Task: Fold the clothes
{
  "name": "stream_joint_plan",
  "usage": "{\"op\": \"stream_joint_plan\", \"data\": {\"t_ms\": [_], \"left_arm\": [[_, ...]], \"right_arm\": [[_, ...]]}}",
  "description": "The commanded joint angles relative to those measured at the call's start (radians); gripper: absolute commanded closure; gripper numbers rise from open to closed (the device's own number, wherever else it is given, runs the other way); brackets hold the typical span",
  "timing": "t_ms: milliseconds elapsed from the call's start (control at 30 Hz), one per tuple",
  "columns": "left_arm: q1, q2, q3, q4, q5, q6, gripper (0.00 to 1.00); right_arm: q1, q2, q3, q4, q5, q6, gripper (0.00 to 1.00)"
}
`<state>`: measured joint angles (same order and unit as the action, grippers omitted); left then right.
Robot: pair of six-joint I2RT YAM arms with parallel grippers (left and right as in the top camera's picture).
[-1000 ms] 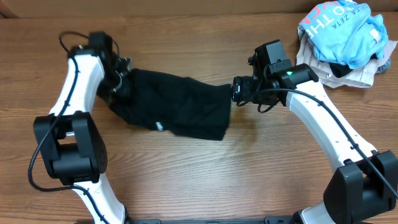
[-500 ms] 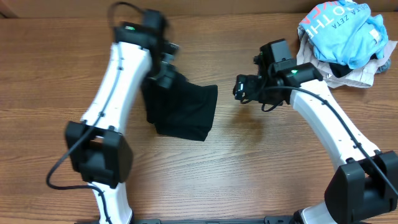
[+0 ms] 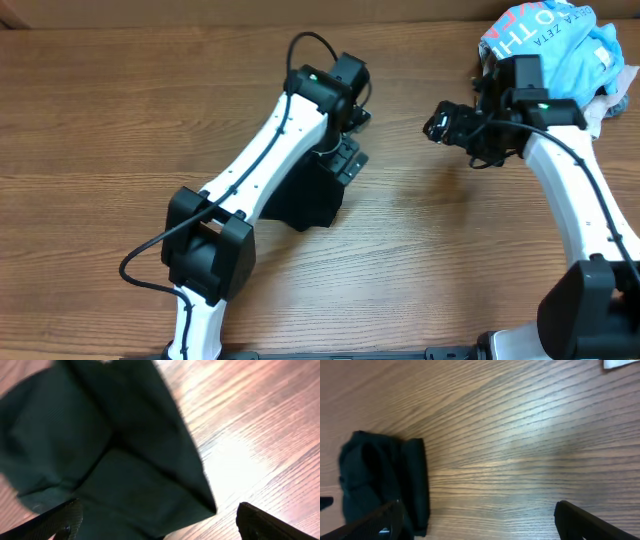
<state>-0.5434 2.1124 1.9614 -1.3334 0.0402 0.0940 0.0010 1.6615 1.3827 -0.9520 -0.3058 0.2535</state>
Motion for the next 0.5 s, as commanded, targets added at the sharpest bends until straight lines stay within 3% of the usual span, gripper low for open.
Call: {"op": "stream_joint_plan", "data": {"t_ms": [0,233,467], "left_arm": [[0.064,0.0,0.148,-0.043,0.001,-0.053,0.0],[0.214,0.0,0.448,-0.142,0.005,-0.095,0.0],[0.326,0.001,0.468,-0.17,0.039,-0.094,0.0]], "right_arm": [[0.008,-0.037,0.012,-0.002,-0.094,-0.053,0.0],[0.146,0.003,0.011,0.0,-0.042,-0.01,0.0],[0.278,0.137,0.011,0.057,-0.045,0.107,0.0]]}}
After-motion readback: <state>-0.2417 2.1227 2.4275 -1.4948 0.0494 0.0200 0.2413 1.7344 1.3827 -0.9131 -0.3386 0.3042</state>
